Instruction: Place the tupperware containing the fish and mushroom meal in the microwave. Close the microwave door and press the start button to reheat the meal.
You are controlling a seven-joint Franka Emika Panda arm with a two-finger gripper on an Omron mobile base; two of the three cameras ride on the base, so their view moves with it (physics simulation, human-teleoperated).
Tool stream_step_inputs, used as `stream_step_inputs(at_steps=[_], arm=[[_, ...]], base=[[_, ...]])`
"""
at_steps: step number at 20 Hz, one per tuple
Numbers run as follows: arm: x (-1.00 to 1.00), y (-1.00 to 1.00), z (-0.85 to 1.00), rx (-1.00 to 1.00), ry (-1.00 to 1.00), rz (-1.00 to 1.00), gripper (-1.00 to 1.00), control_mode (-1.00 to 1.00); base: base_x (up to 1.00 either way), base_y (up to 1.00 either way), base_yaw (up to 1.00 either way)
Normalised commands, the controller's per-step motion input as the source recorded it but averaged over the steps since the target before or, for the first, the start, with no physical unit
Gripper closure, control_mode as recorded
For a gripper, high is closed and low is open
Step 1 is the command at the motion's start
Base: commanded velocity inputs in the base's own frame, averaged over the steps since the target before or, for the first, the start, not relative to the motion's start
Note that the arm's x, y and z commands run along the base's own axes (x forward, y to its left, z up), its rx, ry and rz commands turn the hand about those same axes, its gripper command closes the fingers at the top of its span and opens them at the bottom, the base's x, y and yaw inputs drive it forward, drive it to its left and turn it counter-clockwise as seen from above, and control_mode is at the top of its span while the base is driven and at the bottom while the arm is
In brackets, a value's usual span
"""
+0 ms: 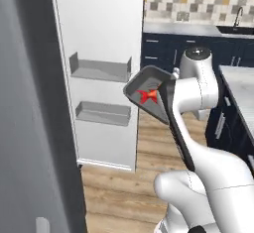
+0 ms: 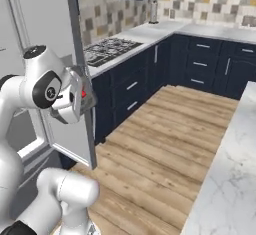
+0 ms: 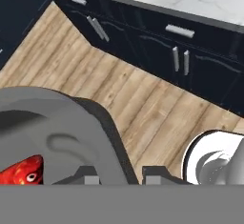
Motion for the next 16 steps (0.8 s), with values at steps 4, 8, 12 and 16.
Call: stream_step_inputs(at_steps=[4,8,12,16], arm=[[0.0,0.0,0.0,0.0,0.0,0.0,1.0,1.0],[0.0,0.0,0.0,0.0,0.0,0.0,1.0,1.0],[0.0,0.0,0.0,0.0,0.0,0.0,1.0,1.0],[0.0,0.0,0.0,0.0,0.0,0.0,1.0,1.0]], base=[[-0.55,-0.02,-0.55],[-0.94,0.0,-0.43],[-1.0,0.04,-0.28],[-1.0,0.0,-0.28]])
